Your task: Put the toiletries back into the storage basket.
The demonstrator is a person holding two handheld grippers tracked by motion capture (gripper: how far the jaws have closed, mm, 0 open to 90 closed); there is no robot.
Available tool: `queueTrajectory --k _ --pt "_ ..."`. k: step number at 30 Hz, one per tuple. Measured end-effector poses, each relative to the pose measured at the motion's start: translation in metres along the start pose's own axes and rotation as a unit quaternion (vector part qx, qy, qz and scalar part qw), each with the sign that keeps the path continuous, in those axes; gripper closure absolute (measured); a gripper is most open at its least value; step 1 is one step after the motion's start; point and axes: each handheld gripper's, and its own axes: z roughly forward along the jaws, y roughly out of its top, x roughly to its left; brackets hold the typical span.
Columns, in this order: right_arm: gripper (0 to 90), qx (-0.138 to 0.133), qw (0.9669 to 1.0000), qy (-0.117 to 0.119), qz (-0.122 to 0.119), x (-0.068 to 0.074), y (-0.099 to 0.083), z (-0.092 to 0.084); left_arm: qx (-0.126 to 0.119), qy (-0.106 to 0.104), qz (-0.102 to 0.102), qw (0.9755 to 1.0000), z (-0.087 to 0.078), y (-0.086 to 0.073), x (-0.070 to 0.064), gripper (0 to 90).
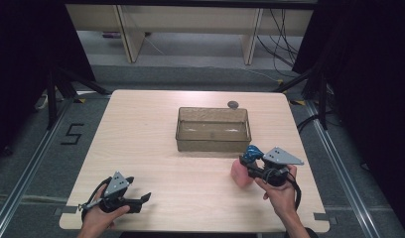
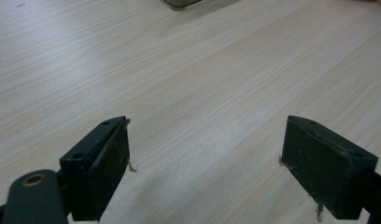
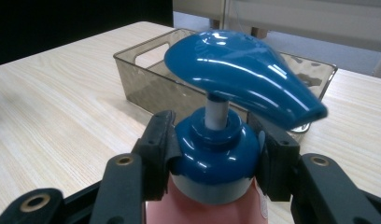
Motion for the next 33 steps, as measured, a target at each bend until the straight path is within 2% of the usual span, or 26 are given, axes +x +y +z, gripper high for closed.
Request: queueTrajectory --k 1,3,5,6,7,9,11,15,16,17,18,21,22,23,25,27,28,29,31,32,33 --pt "53.7 0.007 0.9999 0.001 0.015 0.002 0.001 -0.001 0.003 0.001 0.000 1.0000 0.000 0.000 0.000 14.8" --pt "53.7 0.003 1.0000 -0.001 -0.003 -0.002 0.002 -0.001 0.002 0.001 0.000 1.0000 -0.001 0.000 0.000 14.8" --pt "53.7 -0.006 1.0000 0.002 0.001 -0.002 0.003 0.000 0.000 0.000 -0.002 1.0000 0.000 0.000 0.000 14.8" --pt "53.7 0.004 0.9999 -0.001 0.013 0.001 0.004 -0.002 -0.002 0.001 -0.003 1.0000 0.000 0.000 0.000 14.8" --pt "53.7 -0.004 1.0000 -0.003 -0.001 -0.002 0.005 -0.001 -0.001 0.000 -0.002 1.0000 0.000 0.000 0.000 14.9" --pt "53.7 -0.004 0.9999 -0.005 -0.009 -0.003 0.007 -0.001 0.001 -0.002 0.002 1.0000 -0.001 0.000 0.001 14.9" --pt "53.7 -0.004 1.0000 -0.004 0.001 -0.001 0.008 0.000 -0.002 -0.001 -0.003 1.0000 -0.001 0.000 0.001 14.9" --pt "53.7 -0.009 1.0000 0.000 -0.004 -0.002 0.012 0.001 0.000 -0.001 0.000 1.0000 -0.001 0.000 0.001 14.9" --pt "53.7 -0.004 1.0000 -0.001 0.008 0.000 0.013 0.001 0.000 -0.002 -0.001 1.0000 -0.001 0.000 0.001 14.8" --pt "53.7 -0.007 0.9999 -0.005 -0.007 -0.002 0.014 0.001 -0.001 -0.001 -0.003 1.0000 -0.001 0.000 0.001 14.8" --pt "53.7 -0.005 1.0000 0.001 0.002 0.000 0.015 0.001 -0.001 -0.001 -0.002 1.0000 -0.001 0.000 0.001 14.8" --pt "53.7 -0.009 0.9999 -0.001 -0.007 -0.002 0.017 0.001 -0.001 0.000 -0.002 1.0000 -0.001 0.000 0.001 14.8" --pt "53.7 -0.003 1.0000 -0.002 0.006 0.000 0.018 0.000 -0.001 -0.001 0.001 1.0000 -0.001 0.000 0.001 14.9" --pt "53.7 -0.010 0.9999 0.005 0.000 -0.001 0.019 0.002 -0.001 -0.001 0.001 1.0000 -0.001 0.000 0.001 14.8" --pt "53.7 -0.012 0.9999 -0.003 -0.008 -0.002 0.021 0.001 -0.001 -0.001 0.000 1.0000 -0.001 0.000 0.001 14.8" --pt "53.7 -0.008 1.0000 -0.004 0.004 0.000 0.023 0.001 -0.002 -0.001 -0.003 1.0000 -0.001 0.000 0.001 14.8" --pt "53.7 -0.011 0.9999 -0.002 -0.010 -0.002 0.024 0.001 -0.001 -0.001 -0.002 1.0000 -0.001 -0.001 0.001 14.8" --pt "53.7 -0.006 1.0000 0.001 0.003 0.000 0.025 0.000 0.008 0.001 0.008 0.9999 -0.002 0.000 0.003 14.9" --pt "53.7 -0.011 0.9999 -0.003 -0.011 -0.002 0.027 0.000 0.002 0.003 -0.003 1.0000 -0.001 -0.001 0.002 14.8" --pt "53.7 -0.007 1.0000 -0.002 0.001 -0.001 0.028 0.000 0.001 0.002 -0.003 1.0000 -0.002 -0.001 0.003 14.8" --pt "53.7 -0.010 0.9999 -0.001 -0.010 -0.003 0.030 0.000 0.001 0.002 -0.004 1.0000 -0.002 -0.001 0.003 14.8"
